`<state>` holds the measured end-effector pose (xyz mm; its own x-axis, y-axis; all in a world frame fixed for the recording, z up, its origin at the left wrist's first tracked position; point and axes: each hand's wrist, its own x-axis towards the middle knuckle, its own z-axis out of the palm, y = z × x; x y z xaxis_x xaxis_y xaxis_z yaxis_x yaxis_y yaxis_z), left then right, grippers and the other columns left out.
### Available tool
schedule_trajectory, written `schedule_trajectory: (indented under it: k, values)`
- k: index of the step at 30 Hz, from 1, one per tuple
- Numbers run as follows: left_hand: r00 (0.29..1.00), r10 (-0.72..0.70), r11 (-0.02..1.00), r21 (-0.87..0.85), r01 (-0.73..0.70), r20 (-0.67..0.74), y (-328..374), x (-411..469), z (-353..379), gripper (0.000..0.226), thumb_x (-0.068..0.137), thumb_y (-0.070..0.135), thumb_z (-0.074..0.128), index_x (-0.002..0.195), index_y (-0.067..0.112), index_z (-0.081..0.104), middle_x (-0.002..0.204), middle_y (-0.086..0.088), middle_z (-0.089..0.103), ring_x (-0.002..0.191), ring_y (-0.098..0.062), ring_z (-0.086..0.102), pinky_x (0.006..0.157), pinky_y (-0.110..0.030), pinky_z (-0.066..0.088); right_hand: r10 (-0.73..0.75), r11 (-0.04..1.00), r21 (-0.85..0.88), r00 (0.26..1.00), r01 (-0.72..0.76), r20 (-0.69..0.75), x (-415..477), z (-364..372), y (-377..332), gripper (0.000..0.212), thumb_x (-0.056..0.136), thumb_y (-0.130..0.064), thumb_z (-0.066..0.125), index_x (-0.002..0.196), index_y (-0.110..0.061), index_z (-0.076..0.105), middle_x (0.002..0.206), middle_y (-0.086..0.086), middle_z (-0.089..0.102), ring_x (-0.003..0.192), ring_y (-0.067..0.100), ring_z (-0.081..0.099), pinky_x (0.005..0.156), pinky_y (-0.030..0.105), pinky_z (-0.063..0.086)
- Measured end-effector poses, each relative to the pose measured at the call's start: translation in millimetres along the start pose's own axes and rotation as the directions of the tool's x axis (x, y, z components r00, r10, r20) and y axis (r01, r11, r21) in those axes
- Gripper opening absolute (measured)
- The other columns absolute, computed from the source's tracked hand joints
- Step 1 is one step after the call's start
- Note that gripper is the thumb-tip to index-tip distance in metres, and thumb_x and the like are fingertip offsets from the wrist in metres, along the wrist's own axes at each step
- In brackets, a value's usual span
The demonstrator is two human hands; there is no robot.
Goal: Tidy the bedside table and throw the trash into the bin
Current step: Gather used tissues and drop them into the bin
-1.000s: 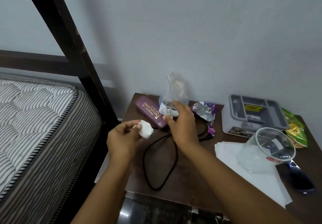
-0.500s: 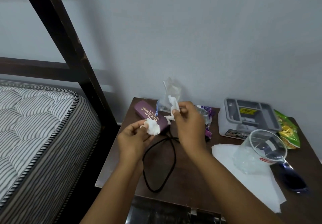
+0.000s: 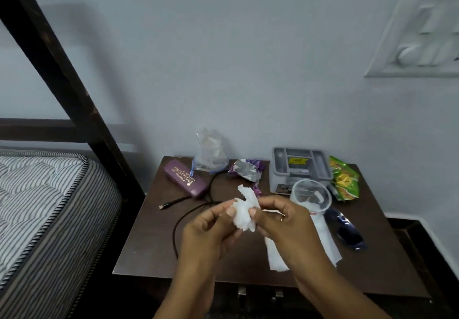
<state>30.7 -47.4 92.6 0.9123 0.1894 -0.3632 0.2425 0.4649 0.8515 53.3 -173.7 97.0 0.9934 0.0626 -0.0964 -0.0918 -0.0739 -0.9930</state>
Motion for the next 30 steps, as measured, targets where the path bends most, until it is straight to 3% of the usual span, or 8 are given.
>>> schedule_trajectory:
  k: [5, 9, 11, 15, 20, 22, 27, 30]
  values:
    - [0.997, -0.031, 0.999, 0.014, 0.030, 0.069, -9.5, -46.2, 45.2, 0.020, 0.078, -0.010, 0.061, 0.094, -0.001, 0.069, 0.086, -0.021, 0.073, 0.065, -0.018, 0.071, 0.054, -0.021, 0.057, -0.008, 1.000, 0.010, 1.000, 0.008, 0.002, -39.4, -57.7, -14.1, 0.014, 0.080, -0.003, 0.068, 0.078, -0.016, 0.073, 0.078, 0.001, 0.075, 0.069, 0.010, 0.070, 0.063, 0.019, 0.055]
    - [0.986, -0.029, 0.990, 0.142, 0.006, 0.165, -36.9, -80.2, 91.7, 0.023, 0.072, -0.013, 0.065, 0.082, 0.007, 0.073, 0.070, -0.011, 0.074, 0.058, -0.015, 0.069, 0.051, -0.019, 0.055, 0.043, 0.999, 0.024, 0.999, -0.042, -0.033, -81.4, -119.6, -17.5, 0.011, 0.080, -0.004, 0.068, 0.083, -0.012, 0.074, 0.080, 0.005, 0.075, 0.070, 0.011, 0.069, 0.065, 0.023, 0.057]
    - [0.968, -0.053, 0.982, 0.187, 0.006, 0.244, -57.8, -100.7, 119.8, 0.023, 0.073, -0.011, 0.066, 0.080, 0.008, 0.073, 0.069, -0.009, 0.075, 0.059, -0.013, 0.069, 0.050, -0.017, 0.054, 0.077, 0.995, 0.067, 0.994, -0.072, -0.073, -107.5, -155.7, -15.0, 0.011, 0.080, -0.003, 0.067, 0.087, -0.010, 0.073, 0.083, 0.008, 0.075, 0.073, 0.014, 0.069, 0.071, 0.027, 0.058]
    - [0.901, -0.161, 0.959, 0.279, 0.047, 0.402, -115.2, -141.6, 169.3, 0.021, 0.075, -0.009, 0.065, 0.085, 0.008, 0.072, 0.075, -0.006, 0.076, 0.065, -0.012, 0.071, 0.055, -0.016, 0.055, 0.163, 0.984, 0.107, 0.961, -0.142, -0.223, -168.7, -228.4, 6.6, 0.011, 0.082, 0.000, 0.065, 0.090, -0.005, 0.070, 0.080, 0.007, 0.073, 0.069, 0.008, 0.067, 0.062, 0.016, 0.052]
    - [0.790, -0.401, 0.877, 0.443, 0.185, 0.464, -200.7, -185.9, 216.8, 0.018, 0.075, -0.011, 0.065, 0.079, 0.005, 0.071, 0.062, -0.007, 0.073, 0.052, -0.011, 0.067, 0.046, -0.015, 0.051, 0.374, 0.921, 0.272, 0.832, -0.281, -0.409, -246.3, -299.0, 64.8, 0.013, 0.082, -0.004, 0.066, 0.094, -0.005, 0.070, 0.097, 0.019, 0.072, 0.094, 0.033, 0.068, 0.089, 0.044, 0.054]
    - [0.746, -0.485, 0.824, 0.524, 0.215, 0.457, -232.8, -201.6, 229.4, 0.017, 0.077, -0.013, 0.064, 0.079, 0.003, 0.071, 0.055, -0.004, 0.070, 0.046, -0.008, 0.064, 0.043, -0.014, 0.049, 0.452, 0.886, 0.332, 0.765, -0.324, -0.458, -273.6, -316.3, 88.5, 0.013, 0.083, -0.004, 0.065, 0.094, -0.006, 0.070, 0.095, 0.014, 0.074, 0.093, 0.030, 0.069, 0.088, 0.040, 0.055]
    - [0.677, -0.611, 0.683, 0.705, 0.189, 0.410, -315.9, -217.5, 235.2, 0.017, 0.076, -0.011, 0.067, 0.082, 0.004, 0.073, 0.061, -0.002, 0.072, 0.051, -0.009, 0.063, 0.047, -0.016, 0.050, 0.586, 0.808, 0.444, 0.602, -0.386, -0.543, -320.3, -336.2, 147.0, 0.011, 0.082, 0.002, 0.065, 0.084, -0.007, 0.071, 0.083, 0.011, 0.075, 0.080, 0.023, 0.070, 0.077, 0.036, 0.058]
    - [0.613, -0.675, 0.582, 0.807, 0.101, 0.411, -352.4, -217.3, 226.6, 0.031, 0.074, -0.011, 0.068, 0.102, 0.001, 0.068, 0.089, -0.011, 0.073, 0.074, -0.016, 0.064, 0.059, -0.021, 0.052, 0.649, 0.760, 0.454, 0.512, -0.465, -0.563, -334.8, -342.1, 185.9, 0.014, 0.083, 0.001, 0.062, 0.092, -0.008, 0.069, 0.089, 0.010, 0.074, 0.087, 0.025, 0.068, 0.081, 0.038, 0.056]
